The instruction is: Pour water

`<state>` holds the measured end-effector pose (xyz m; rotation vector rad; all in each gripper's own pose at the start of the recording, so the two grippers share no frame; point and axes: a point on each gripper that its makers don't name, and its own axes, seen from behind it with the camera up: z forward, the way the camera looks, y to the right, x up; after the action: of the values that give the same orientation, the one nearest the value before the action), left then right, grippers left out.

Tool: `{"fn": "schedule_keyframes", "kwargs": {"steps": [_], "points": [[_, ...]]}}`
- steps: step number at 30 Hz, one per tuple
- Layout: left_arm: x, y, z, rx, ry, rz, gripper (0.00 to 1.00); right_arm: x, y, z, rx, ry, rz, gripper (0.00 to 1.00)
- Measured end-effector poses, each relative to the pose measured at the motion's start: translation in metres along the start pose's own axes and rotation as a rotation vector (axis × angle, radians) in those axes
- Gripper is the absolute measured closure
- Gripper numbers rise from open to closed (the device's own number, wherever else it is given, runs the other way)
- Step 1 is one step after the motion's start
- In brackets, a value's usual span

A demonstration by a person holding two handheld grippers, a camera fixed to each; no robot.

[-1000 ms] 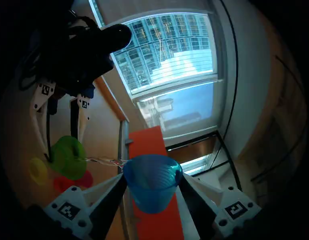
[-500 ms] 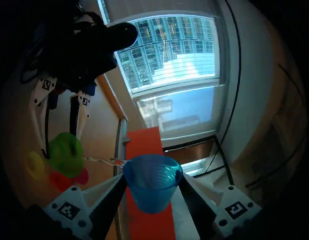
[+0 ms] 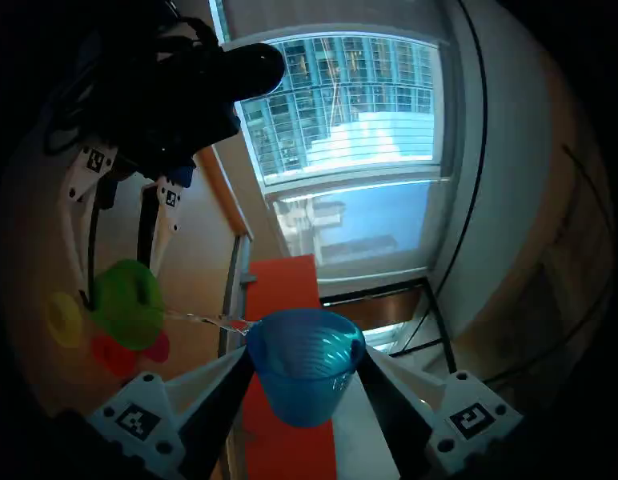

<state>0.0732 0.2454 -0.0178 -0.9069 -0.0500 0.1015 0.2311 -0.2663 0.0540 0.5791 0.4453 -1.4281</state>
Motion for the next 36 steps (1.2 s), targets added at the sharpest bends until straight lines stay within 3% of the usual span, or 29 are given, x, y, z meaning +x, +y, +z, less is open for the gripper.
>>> {"fn": "schedule_keyframes", "kwargs": {"steps": [36], "points": [[0.004,0.001,-0.002,0.003,0.006,0.003,0.18,0.011,0.019,0.000,-0.030,0.000,-0.137,0.11]]}}
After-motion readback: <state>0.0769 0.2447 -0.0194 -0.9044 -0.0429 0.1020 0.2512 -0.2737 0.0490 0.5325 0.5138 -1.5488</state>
